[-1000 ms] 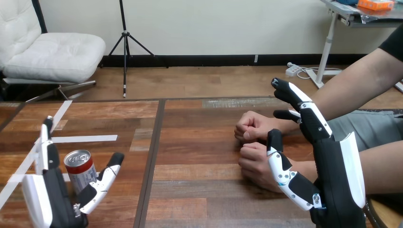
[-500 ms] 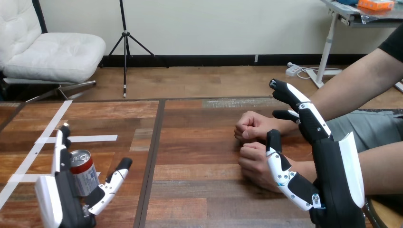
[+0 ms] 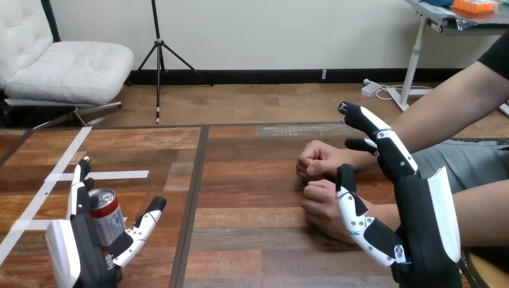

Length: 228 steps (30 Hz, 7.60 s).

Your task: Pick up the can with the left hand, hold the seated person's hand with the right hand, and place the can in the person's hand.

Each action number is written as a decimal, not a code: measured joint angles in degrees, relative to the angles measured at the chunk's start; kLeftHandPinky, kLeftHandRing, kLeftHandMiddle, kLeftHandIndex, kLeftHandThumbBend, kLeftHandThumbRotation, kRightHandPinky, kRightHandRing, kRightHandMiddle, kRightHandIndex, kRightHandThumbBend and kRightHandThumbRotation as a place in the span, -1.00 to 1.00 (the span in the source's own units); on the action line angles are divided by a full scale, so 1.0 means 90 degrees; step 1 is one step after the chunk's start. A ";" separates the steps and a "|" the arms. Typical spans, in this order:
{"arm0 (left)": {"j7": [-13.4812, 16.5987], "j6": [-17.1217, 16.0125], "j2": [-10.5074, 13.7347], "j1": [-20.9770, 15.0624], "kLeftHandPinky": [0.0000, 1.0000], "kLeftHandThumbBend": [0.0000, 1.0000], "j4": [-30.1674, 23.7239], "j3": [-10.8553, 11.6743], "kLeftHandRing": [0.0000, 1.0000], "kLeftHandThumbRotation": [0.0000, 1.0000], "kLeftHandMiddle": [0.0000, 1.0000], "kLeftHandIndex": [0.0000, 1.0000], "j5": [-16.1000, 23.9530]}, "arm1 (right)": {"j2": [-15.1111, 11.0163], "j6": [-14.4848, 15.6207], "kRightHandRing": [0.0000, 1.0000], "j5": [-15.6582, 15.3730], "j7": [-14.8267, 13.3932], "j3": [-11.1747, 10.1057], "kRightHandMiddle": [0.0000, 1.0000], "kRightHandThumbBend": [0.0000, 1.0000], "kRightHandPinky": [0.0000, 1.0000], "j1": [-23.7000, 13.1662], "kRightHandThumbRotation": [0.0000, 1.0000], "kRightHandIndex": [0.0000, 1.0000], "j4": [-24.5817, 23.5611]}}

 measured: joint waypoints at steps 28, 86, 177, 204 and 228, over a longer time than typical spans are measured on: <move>0.0424 -0.0033 0.0153 -0.0229 0.68 0.64 0.0459 -0.0253 0.79 -0.35 0.85 0.85 -0.0093 | -0.0011 0.0023 0.70 -0.0007 0.0016 -0.0015 0.74 -0.77 0.52 0.0000 -1.00 0.66 0.0000; 0.0134 -0.1528 0.0148 -0.0107 0.62 0.62 0.0687 -0.0364 0.68 -0.58 0.70 0.69 -0.0947 | 0.0016 0.0053 0.67 -0.0009 0.0049 0.0011 0.75 -0.75 0.39 -0.0001 -1.00 0.68 0.0000; 0.2050 -0.0031 0.0270 -0.0246 0.98 0.61 0.0680 -0.0397 0.99 -0.50 1.00 0.99 0.0455 | -0.0005 0.0106 0.69 0.0020 0.0091 -0.0006 0.76 -0.75 0.44 -0.0021 -1.00 0.68 0.0000; 0.1011 0.0423 0.0198 -0.0855 0.79 0.69 0.1516 -0.0393 0.87 -0.46 0.93 0.96 -0.0604 | -0.0014 0.0120 0.67 0.0007 0.0130 -0.0013 0.75 -0.73 0.44 -0.0020 -1.00 0.68 0.0000; 0.1034 0.0333 0.0290 -0.1156 0.65 0.65 0.2108 -0.0432 0.82 -0.49 0.90 0.96 -0.0795 | -0.0020 0.0123 0.65 0.0005 0.0149 -0.0021 0.71 -0.74 0.45 -0.0015 -1.00 0.65 0.0000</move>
